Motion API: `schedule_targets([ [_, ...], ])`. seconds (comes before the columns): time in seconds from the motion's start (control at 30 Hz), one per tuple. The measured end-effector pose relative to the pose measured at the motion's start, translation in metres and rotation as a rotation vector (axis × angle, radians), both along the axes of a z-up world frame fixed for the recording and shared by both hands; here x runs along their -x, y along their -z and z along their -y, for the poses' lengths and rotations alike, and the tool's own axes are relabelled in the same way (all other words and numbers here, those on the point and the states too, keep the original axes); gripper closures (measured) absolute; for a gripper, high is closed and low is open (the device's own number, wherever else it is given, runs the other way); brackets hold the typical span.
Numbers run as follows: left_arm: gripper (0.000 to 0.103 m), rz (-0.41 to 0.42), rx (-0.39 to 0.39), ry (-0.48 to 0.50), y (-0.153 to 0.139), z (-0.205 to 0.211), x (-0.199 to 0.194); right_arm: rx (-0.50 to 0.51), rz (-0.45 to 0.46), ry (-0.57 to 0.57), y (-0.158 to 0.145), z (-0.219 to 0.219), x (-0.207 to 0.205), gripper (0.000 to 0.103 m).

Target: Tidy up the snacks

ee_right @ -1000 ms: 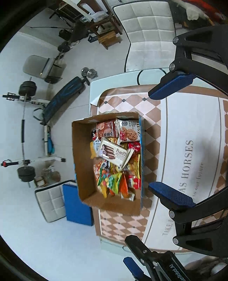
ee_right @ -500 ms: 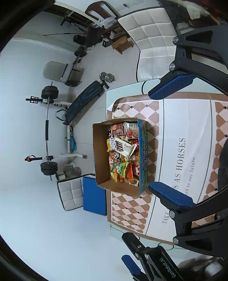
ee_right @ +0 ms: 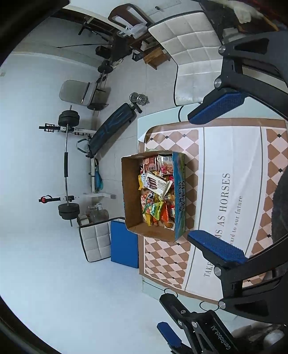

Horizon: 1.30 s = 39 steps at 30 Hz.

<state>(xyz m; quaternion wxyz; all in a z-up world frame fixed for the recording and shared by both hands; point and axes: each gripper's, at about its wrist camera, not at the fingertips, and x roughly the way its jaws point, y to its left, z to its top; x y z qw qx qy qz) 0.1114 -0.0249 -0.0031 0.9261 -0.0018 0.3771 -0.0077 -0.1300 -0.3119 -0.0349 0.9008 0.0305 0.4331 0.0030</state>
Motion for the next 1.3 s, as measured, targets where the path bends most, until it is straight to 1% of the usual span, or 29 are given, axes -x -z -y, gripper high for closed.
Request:
schedule_targets([
  [0.1, 0.011, 0.002, 0.004, -0.004, 0.003, 0.003, -0.001, 0.033, 0.024, 0.019, 0.000, 0.002, -0.002, 0.002],
  [0.13, 0.004, 0.002, 0.003, -0.008, 0.004, 0.003, -0.003, 0.034, 0.029, 0.023, 0.000, 0.002, -0.003, 0.002],
  [0.17, 0.000, 0.008, 0.000, -0.013, 0.005, 0.003, -0.004, 0.038, 0.032, 0.029, 0.002, 0.003, -0.006, 0.002],
  [0.3, 0.000, 0.015, -0.008, -0.018, 0.011, 0.007, -0.013, 0.064, 0.041, 0.050, 0.009, 0.008, -0.021, 0.002],
  [0.67, 0.000, -0.016, -0.026, -0.047, 0.034, 0.012, -0.043, 0.086, 0.053, 0.077, 0.028, 0.017, -0.061, 0.001],
  [0.83, 0.000, -0.025, -0.032, -0.051, 0.041, 0.014, -0.052, 0.088, 0.045, 0.072, 0.034, 0.018, -0.069, 0.001],
  [1.3, 0.000, -0.029, -0.020, -0.056, 0.041, 0.012, -0.055, 0.077, 0.044, 0.063, 0.045, 0.020, -0.082, 0.001],
])
